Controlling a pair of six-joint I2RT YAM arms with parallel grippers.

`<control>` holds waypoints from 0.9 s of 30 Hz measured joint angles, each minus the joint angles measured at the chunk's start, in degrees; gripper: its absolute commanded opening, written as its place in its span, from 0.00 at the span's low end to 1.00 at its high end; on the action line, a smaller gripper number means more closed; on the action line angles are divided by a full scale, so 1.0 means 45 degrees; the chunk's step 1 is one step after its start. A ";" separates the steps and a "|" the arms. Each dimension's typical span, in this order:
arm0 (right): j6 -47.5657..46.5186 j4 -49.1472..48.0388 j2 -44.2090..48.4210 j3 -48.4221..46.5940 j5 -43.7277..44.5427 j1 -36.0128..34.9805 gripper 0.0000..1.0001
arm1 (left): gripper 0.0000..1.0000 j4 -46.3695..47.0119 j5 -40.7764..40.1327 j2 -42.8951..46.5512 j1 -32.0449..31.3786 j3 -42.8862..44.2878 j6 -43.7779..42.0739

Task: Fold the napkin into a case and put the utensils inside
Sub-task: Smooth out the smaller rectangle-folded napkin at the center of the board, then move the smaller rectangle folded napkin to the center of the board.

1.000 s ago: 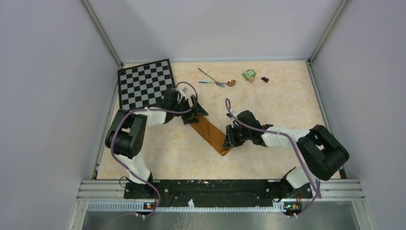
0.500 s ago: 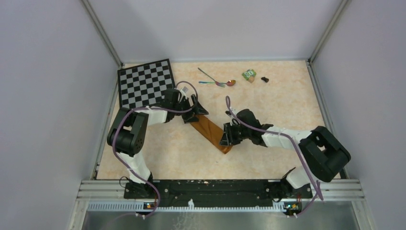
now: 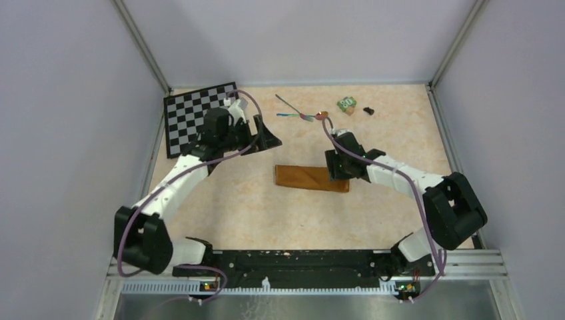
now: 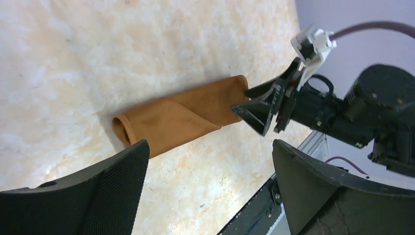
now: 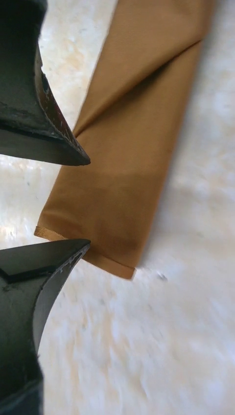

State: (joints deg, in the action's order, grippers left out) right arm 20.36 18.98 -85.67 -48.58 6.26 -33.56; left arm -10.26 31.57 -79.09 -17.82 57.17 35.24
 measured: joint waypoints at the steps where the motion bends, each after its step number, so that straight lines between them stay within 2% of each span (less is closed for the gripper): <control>1: -0.0214 0.0510 0.0000 -0.0471 0.0495 -0.0005 0.62 | 0.99 -0.0248 -0.0214 0.0510 0.0000 0.0053 -0.0155; 4: -0.0248 0.1214 0.0000 -0.1807 0.0379 -0.0073 0.61 | 0.99 -0.1501 -0.1467 0.2356 0.0010 0.0087 -0.0578; 6: 0.0559 0.0253 0.0039 -0.2152 -0.0957 -0.0155 0.57 | 0.99 -0.2317 -0.2497 0.3419 0.0029 0.0073 -0.0753; 8: 0.1817 -0.1151 0.0024 -0.1948 -0.2132 -0.0369 0.48 | 0.99 -0.2744 -0.3478 0.4605 0.0044 -0.0146 -0.0845; 11: 0.3580 -0.2880 -0.0607 -0.1705 -0.2735 -0.1117 0.35 | 0.99 -0.3162 -0.4182 0.6183 0.0073 -0.0568 -0.0865; 16: 0.4969 -0.3784 -0.2963 -0.2492 -0.2739 -0.2249 0.05 | 0.99 -0.3390 -0.3823 0.7184 0.0073 -0.0918 -0.0869; 21: 0.5882 -0.3395 -0.4075 -0.2691 -0.2297 -0.2331 0.02 | 0.99 -0.3803 -0.3225 0.7383 0.0073 -0.1311 -0.0874; 27: 0.6076 -0.2443 -0.3385 -0.1613 -0.1894 -0.2118 0.01 | 0.99 -0.4012 -0.2773 0.7966 0.0073 -0.1360 -0.1098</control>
State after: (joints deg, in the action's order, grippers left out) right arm 47.70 7.99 -100.90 -55.83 -2.26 -43.09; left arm -28.32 19.09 -43.24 -17.50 51.05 30.30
